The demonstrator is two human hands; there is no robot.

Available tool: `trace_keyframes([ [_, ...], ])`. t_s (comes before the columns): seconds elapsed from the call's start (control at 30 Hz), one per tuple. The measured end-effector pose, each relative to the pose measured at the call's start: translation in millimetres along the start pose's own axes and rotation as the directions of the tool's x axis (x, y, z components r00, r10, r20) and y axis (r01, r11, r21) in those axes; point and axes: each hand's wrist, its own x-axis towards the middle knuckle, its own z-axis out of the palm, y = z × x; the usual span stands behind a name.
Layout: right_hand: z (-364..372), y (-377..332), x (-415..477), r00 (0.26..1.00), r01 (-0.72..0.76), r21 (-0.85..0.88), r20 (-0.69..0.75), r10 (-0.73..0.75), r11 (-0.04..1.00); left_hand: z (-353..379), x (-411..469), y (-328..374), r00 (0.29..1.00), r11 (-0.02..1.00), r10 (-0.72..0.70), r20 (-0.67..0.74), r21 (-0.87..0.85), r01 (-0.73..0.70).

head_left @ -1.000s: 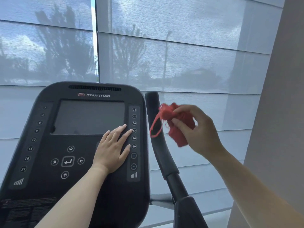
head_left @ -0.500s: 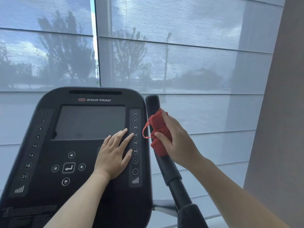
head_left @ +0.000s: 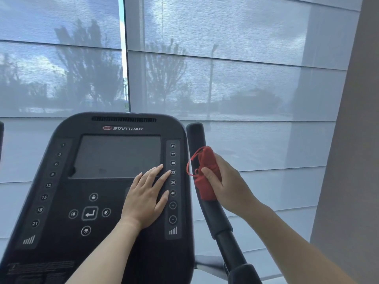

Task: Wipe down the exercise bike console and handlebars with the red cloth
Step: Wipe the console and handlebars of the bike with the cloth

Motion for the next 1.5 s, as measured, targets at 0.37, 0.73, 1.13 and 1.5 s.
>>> trace_keyframes([
  [0.37,-0.9,-5.9,-20.9,0.990,-0.061,-0.002,0.129,0.061,0.998,0.1,-0.3,-0.5,1.000,1.000,0.002,-0.010,-0.001,-0.002],
  [0.73,-17.0,-17.5,-56.6,0.966,-0.133,-0.118,0.207,0.155,0.984,0.6,-0.5,0.4,1.000,1.000,0.002,-0.010,-0.004,-0.002],
  [1.13,-18.5,-15.3,-50.2,0.962,-0.130,-0.146,0.219,0.160,0.981,-0.3,-0.7,0.1,1.000,1.000,0.008,-0.014,-0.013,-0.009],
  [1.5,-41.5,-23.1,-36.3,0.992,0.120,-0.163,0.049,-0.113,0.979,0.4,0.0,-0.8,1.000,1.000,0.003,-0.014,-0.013,-0.004],
])
